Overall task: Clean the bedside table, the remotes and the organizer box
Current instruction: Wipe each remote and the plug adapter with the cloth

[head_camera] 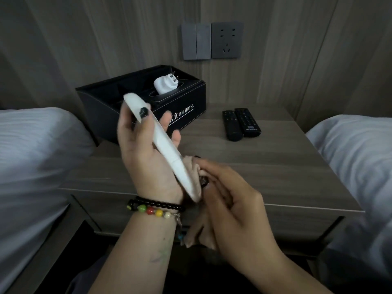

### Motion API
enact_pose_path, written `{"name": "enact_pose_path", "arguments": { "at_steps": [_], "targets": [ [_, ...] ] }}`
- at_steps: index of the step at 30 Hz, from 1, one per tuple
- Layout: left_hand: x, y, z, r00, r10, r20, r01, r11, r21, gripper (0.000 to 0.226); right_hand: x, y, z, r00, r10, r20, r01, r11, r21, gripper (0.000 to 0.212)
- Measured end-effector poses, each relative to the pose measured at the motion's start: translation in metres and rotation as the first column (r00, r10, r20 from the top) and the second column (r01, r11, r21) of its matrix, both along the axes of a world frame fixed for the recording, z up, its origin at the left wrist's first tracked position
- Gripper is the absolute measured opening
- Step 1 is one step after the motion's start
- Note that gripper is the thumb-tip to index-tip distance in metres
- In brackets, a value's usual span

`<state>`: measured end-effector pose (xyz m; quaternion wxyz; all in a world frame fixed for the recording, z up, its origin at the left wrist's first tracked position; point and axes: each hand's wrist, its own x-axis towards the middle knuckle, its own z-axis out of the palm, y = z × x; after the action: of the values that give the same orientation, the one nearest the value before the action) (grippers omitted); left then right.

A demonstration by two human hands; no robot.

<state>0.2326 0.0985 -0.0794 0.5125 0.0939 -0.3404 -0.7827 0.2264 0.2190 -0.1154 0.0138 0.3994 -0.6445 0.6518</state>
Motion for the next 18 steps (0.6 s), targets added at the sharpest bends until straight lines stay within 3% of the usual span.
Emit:
{"name": "enact_pose_path", "arguments": {
  "at_steps": [2,4,6,8,11,13,14,15,16,17,18],
  "targets": [
    [0.003,0.004,0.003,0.981,0.192,-0.028,-0.194,0.962,-0.194,0.061,-0.001,0.0,0.005,0.901,0.126,0.415,-0.107,0.992,-0.068,0.035],
    [0.005,0.007,0.003,0.963,0.254,-0.086,-0.268,0.889,-0.372,0.077,-0.005,0.0,0.008,0.7,0.271,0.66,-0.212,0.962,-0.17,0.03],
    [0.003,0.006,0.002,0.968,0.232,-0.099,-0.249,0.814,-0.525,0.082,-0.011,0.001,0.008,0.519,0.371,0.77,-0.245,0.928,-0.282,0.029],
    [0.001,0.007,0.003,0.985,0.172,-0.022,-0.15,0.78,-0.607,0.074,-0.016,0.005,0.01,0.4,0.433,0.808,-0.272,0.898,-0.347,0.03],
    [0.0,0.006,0.003,0.995,0.058,0.081,0.006,0.782,-0.624,0.058,-0.021,0.013,0.019,0.415,0.431,0.801,-0.299,0.896,-0.328,0.03],
    [-0.003,0.006,0.001,0.993,0.082,0.087,0.0,0.733,-0.68,0.055,-0.023,0.023,0.022,0.379,0.449,0.81,-0.305,0.886,-0.349,0.052],
    [-0.004,0.007,0.0,0.992,0.097,0.08,-0.015,0.724,-0.69,0.055,-0.029,0.023,0.021,0.283,0.563,0.777,-0.322,0.818,-0.476,0.011],
    [-0.007,0.008,-0.001,0.992,0.095,0.078,-0.019,0.742,-0.67,0.054,-0.026,0.026,0.03,0.347,0.487,0.802,-0.285,0.869,-0.404,0.095],
    [-0.009,0.013,-0.001,0.995,0.061,0.077,0.0,0.784,-0.621,0.053,-0.031,0.029,0.025,0.428,0.459,0.779,-0.284,0.886,-0.366,0.055],
    [-0.012,0.018,-0.002,0.997,0.018,0.076,0.027,0.831,-0.556,0.052,-0.033,0.032,0.027,0.569,0.309,0.762,-0.143,0.95,-0.279,0.018],
    [-0.014,0.024,-0.002,0.997,-0.017,0.08,0.054,0.873,-0.485,0.05,-0.035,0.033,0.025,0.633,0.268,0.726,-0.13,0.961,-0.242,0.018]
  ]
}}
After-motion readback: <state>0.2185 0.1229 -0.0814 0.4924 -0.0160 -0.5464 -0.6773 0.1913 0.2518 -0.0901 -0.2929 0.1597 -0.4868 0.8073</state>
